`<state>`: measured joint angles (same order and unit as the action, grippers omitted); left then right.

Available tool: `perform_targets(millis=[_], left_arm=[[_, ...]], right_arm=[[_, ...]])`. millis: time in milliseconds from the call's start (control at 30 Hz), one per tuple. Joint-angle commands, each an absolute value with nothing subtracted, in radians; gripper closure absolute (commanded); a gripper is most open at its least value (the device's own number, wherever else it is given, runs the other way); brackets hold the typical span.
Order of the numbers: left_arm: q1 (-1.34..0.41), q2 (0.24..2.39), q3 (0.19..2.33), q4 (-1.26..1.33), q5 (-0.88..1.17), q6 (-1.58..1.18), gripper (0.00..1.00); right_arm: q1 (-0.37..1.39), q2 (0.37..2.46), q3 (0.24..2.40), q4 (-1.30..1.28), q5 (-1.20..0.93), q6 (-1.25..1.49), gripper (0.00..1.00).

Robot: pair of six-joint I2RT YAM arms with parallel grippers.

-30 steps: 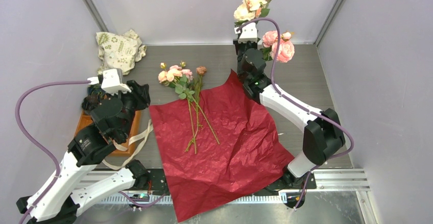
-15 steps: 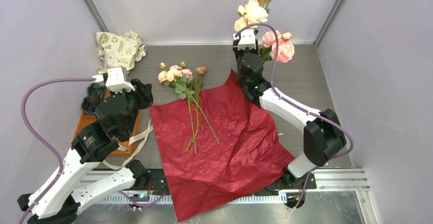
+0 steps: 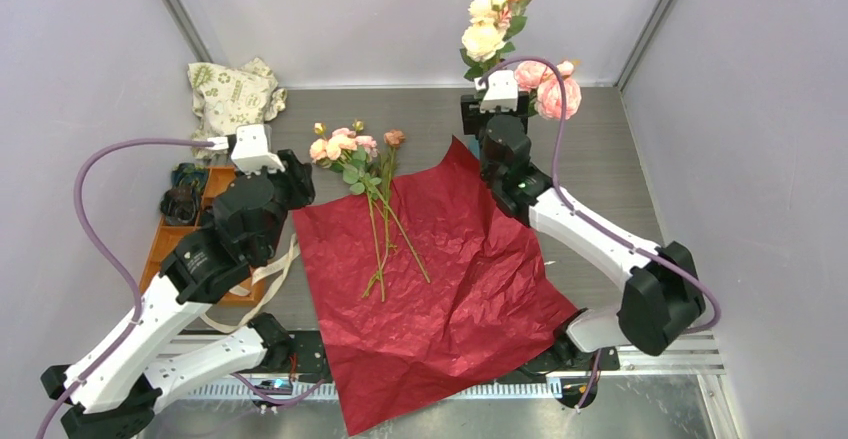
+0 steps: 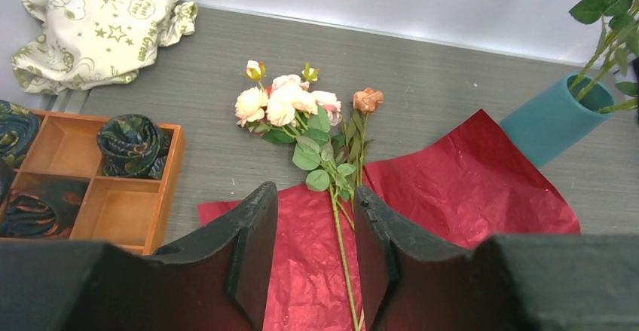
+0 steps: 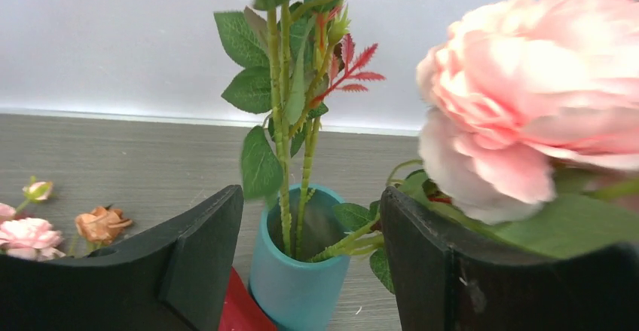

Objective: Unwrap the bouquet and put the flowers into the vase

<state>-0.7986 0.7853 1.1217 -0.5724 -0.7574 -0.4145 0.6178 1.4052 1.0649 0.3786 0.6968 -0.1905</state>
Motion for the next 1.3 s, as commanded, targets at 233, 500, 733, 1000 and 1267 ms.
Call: perform_targets(millis=[233,500,733,1000,1267], left_arm=[[-0.801,0.846,1.112,-0.472,-0.736,-0.455,0.54],[-0.799,0.921,1.044,-0.300,-0.602,-0.465,0.25],[-0.747,1.056,1.068,-0.242,-0.356,-0.530,0.14],[-0.697,1.220,1.129,-0.330,-0.464,-0.692,0.16],[-0.617,1.545,1.392,-0.601,-0.456,-0.958,0.35]], right_arm=[[0.616,1.114,1.049,0.260,0.548,-0.005,0.26],[0.617,0.875,1.034,0.189,0.322,0.222,0.24],[0.617,0.762,1.023,0.122,0.168,0.360,0.23],[0.616,0.685,0.997,0.037,0.111,0.427,0.23],[0.617,0.655,0.951,0.006,0.119,0.454,0.23]])
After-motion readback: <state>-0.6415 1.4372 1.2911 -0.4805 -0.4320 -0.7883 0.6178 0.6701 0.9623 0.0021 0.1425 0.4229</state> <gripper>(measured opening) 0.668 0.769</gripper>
